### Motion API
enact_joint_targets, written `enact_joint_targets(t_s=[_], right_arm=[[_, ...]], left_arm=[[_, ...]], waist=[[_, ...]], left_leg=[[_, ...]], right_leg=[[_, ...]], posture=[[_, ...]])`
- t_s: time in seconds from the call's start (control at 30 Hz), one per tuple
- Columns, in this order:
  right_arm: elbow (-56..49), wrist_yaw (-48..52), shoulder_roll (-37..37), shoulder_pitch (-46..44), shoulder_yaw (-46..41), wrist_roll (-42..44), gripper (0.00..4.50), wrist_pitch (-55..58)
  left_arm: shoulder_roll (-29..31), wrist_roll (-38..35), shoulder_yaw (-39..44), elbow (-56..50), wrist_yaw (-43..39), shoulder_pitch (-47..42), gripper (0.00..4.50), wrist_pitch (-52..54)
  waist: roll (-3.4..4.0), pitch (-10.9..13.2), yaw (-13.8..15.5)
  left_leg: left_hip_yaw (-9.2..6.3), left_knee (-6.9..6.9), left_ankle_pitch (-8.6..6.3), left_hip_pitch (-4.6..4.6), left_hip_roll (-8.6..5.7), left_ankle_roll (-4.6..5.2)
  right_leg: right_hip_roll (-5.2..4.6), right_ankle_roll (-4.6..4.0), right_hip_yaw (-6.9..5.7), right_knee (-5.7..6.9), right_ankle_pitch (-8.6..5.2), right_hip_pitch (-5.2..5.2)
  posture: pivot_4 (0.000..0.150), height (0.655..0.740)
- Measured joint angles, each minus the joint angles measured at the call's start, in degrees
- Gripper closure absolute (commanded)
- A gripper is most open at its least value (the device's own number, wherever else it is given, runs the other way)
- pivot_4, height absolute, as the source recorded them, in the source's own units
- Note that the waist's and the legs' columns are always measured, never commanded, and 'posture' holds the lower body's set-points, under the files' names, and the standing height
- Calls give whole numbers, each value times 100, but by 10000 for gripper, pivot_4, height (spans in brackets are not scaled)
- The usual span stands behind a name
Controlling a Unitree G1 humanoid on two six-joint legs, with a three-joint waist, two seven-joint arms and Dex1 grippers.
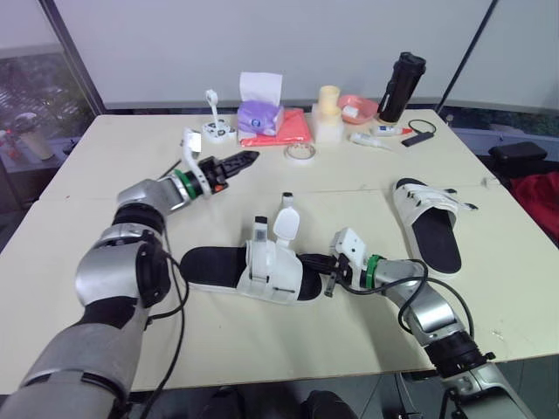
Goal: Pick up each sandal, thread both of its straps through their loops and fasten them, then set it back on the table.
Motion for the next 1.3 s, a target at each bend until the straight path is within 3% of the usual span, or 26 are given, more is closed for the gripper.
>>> enact_joint_targets(t_s=[0.17,0.5,0.77,0.93,1.07,1.27,1.3], right_arm=[[-12,-57,58,15,5,0,45000,0],[-75,-173,74,89,1,0,45000,0],[-77,-217,96,108,-2,0,45000,0],[-82,-235,106,116,-3,0,45000,0],[-122,-278,130,151,-3,0,45000,6],[-208,-340,131,216,-6,0,45000,37],[-220,-350,131,223,-5,0,45000,43]], left_arm=[[-469,37,-24,75,486,-21,729,623],[-568,313,-431,-19,250,-9,729,1734],[-773,342,-527,-33,148,2,729,1927],[-1113,294,-274,31,493,80,729,1400],[-1309,273,-7,86,897,194,13899,554],[-1313,199,154,111,730,207,44693,345],[-1312,199,153,111,674,207,44693,351]], waist=[[0,0,-44],[0,0,-43],[0,-1,-44],[0,-2,-44],[-1,-4,-47],[-1,-4,-43],[-1,-4,-42]], left_leg=[[1,-1,1,-2,0,-1],[0,-1,3,-2,-4,-5],[0,-1,4,0,-4,-6],[0,0,4,0,-3,-7],[1,0,4,1,-2,-7],[1,0,4,0,-4,-7],[1,0,4,0,-5,-7]], right_leg=[[1,0,0,3,0,-4],[1,0,-1,3,0,-2],[0,0,-1,4,0,0],[-1,0,-1,4,0,1],[-2,1,0,5,0,0],[0,0,-1,5,0,0],[0,0,-1,5,0,0]], posture=[[1500,7400],[1500,7400],[1500,7400],[1500,7400],[1500,7400],[1500,7400],[1500,7400]])
